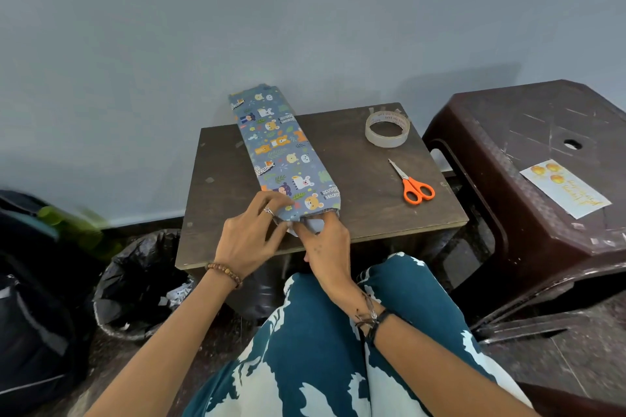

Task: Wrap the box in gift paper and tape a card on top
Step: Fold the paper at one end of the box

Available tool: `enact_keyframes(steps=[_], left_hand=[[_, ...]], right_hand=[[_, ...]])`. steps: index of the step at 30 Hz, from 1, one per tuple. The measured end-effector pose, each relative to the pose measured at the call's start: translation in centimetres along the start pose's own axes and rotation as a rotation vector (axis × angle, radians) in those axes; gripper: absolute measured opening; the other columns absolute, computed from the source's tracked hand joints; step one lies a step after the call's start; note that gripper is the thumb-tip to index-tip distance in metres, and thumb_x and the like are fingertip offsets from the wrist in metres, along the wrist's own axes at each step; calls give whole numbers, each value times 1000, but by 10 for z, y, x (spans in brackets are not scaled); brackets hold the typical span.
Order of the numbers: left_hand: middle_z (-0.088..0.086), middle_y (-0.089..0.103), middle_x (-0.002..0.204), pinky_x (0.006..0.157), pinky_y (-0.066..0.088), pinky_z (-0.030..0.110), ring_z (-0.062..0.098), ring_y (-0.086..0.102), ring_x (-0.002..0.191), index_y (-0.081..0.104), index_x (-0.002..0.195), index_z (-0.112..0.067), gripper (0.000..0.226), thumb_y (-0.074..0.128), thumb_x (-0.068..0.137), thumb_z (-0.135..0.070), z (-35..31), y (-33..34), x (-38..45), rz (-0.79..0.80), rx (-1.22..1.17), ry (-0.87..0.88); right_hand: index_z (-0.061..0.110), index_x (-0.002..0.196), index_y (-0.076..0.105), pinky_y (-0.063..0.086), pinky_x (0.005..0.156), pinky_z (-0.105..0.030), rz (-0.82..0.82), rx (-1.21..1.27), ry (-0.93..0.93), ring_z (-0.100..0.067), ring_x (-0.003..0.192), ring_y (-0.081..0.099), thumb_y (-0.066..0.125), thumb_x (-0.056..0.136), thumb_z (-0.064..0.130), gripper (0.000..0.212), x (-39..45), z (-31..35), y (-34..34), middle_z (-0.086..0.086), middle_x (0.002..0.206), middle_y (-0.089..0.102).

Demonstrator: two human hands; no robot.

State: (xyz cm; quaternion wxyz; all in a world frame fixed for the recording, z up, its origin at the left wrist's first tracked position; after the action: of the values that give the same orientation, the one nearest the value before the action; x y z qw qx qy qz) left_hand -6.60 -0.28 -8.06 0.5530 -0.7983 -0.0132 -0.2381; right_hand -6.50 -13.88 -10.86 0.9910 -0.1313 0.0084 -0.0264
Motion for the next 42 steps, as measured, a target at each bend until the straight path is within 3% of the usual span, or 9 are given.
enact_keyframes(steps=[8, 11, 16, 23, 28, 31, 34, 38, 42], left_hand=[[-9, 49, 119, 40, 17, 2, 14, 63, 68, 47, 117, -21, 45, 37, 73, -20, 0, -1, -3, -24, -5, -6], [-7, 51, 117, 42, 18, 1, 15, 64, 69, 48, 116, -21, 39, 40, 77, -24, 1, 1, -2, -26, 9, 4], [-8, 48, 114, 38, 22, 7, 13, 63, 65, 49, 111, -22, 30, 43, 82, -30, 1, 6, -2, -45, 74, 0], [-12, 45, 110, 33, 33, 16, 13, 66, 69, 47, 105, -25, 21, 42, 84, -27, 3, 12, 0, -122, 84, -14], [-10, 54, 108, 35, 35, 19, 17, 69, 74, 48, 103, -25, 19, 42, 85, -24, 3, 13, 0, -172, 79, -4], [-3, 63, 105, 35, 38, 21, 20, 69, 70, 49, 104, -23, 19, 43, 86, -24, 3, 12, -1, -195, 84, 17], [-8, 56, 109, 36, 38, 19, 18, 69, 71, 49, 105, -23, 20, 43, 86, -24, 2, 12, -1, -200, 70, 8], [-1, 67, 105, 37, 43, 20, 19, 70, 73, 48, 105, -24, 20, 43, 86, -23, 2, 12, -2, -199, 59, -5], [-8, 62, 109, 39, 39, 16, 13, 68, 77, 52, 107, -25, 22, 46, 86, -21, 4, 13, -1, -243, 71, 8]], right_hand=[[17, 101, 51, 44, 44, -22, 7, 50, 30, -11, 40, 57, 62, 89, 27, 19, -3, 1, -1, -1, 85, 68], [15, 96, 56, 52, 58, -37, -38, -78, 7, -25, 58, 64, 61, 87, 33, 21, -6, -1, 1, 0, 85, 68], [9, 98, 63, 36, 60, -29, -80, -368, -85, -28, 80, 62, 58, 90, 32, 24, -7, 5, -4, -9, 88, 69], [17, 89, 63, 51, 57, -35, -10, -367, -151, -17, 52, 60, 50, 94, 35, 23, -12, 3, -23, -1, 68, 68], [14, 77, 69, 35, 41, -15, -141, -315, -326, -3, 40, 50, 51, 92, 34, 32, 2, 12, -69, 4, 58, 66], [17, 98, 66, 49, 62, -21, -141, -283, -304, -3, 66, 60, 56, 91, 23, 14, 27, 9, -85, 9, 76, 66], [20, 121, 56, 51, 78, -23, 44, -376, -332, -3, 83, 58, 61, 88, 13, 34, 46, 3, -82, 6, 105, 63], [22, 128, 51, 49, 92, -26, 234, -357, -396, -5, 105, 56, 58, 89, 13, 41, 56, -1, -71, 5, 125, 57], [20, 126, 53, 44, 91, -10, 245, -293, -446, 2, 107, 53, 60, 89, 14, 39, 60, -2, -69, 6, 125, 57]])
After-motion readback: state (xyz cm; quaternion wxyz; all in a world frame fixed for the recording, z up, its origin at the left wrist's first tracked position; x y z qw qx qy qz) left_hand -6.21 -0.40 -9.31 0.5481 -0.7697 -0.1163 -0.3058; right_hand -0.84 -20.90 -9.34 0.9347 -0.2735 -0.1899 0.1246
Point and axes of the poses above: each hand's wrist, its own x-axis towards the middle knuckle, its own y-axis out of the palm, z = x × y, the point moved 2 cm from there along x, towards the middle knuckle
